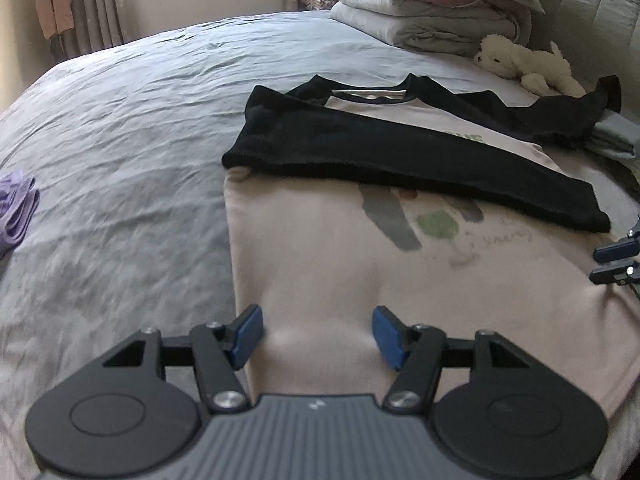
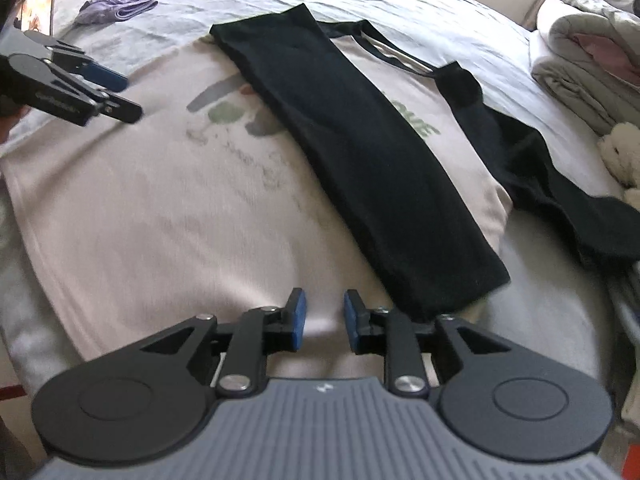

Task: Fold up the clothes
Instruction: 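Open both grippers to release the hem and pull them back, then reach the right gripper to the black sleeve cuff by the plush toy and grasp it, then carry the black sleeve with the right gripper across the sweatshirt body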

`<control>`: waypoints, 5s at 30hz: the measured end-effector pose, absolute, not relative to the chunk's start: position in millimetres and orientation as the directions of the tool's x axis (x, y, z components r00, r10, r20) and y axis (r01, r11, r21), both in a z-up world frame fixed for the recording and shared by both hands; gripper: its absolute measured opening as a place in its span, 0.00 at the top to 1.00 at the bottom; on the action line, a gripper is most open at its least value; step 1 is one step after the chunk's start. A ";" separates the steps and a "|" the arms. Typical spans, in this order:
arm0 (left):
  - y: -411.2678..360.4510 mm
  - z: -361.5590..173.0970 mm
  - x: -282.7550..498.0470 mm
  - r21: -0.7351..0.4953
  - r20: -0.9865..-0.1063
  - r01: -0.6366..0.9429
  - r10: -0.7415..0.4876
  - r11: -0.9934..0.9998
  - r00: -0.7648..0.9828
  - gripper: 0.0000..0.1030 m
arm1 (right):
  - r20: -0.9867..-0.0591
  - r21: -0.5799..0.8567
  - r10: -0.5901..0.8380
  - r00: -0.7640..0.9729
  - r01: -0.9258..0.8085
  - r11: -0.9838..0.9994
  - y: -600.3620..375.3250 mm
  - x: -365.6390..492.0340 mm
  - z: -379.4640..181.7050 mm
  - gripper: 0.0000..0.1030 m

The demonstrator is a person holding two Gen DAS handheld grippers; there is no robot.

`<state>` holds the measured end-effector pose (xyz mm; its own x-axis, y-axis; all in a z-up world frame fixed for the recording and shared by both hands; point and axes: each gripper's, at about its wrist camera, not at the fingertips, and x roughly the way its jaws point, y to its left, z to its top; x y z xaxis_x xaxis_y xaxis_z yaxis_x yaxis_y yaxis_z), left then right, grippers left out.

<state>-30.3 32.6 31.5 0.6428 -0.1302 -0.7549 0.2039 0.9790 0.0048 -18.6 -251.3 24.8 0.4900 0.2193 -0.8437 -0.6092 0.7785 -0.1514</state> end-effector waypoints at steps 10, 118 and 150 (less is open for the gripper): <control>43.3 27.0 -59.0 -0.016 -0.768 0.153 -0.110 0.988 0.631 0.36 | -0.857 -0.169 0.176 0.485 -0.586 0.793 -278.2 -59.2 24.6 0.69; 37.2 45.7 64.4 -0.003 -0.759 -0.053 0.032 0.999 0.651 0.26 | -0.632 0.005 -0.501 0.591 0.650 0.760 -533.2 190.0 113.7 0.92; 94.4 67.5 59.0 -0.360 -0.696 -0.151 -0.157 0.921 0.701 0.32 | -0.421 -0.355 0.499 0.758 -0.643 0.679 -136.3 -48.4 57.9 0.91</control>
<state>59.0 94.4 67.5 0.7007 -0.1569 -0.6959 -0.1512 0.9207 -0.3598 -48.4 -136.3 57.9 0.7579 0.4986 -0.4207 -0.6432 0.6786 -0.3546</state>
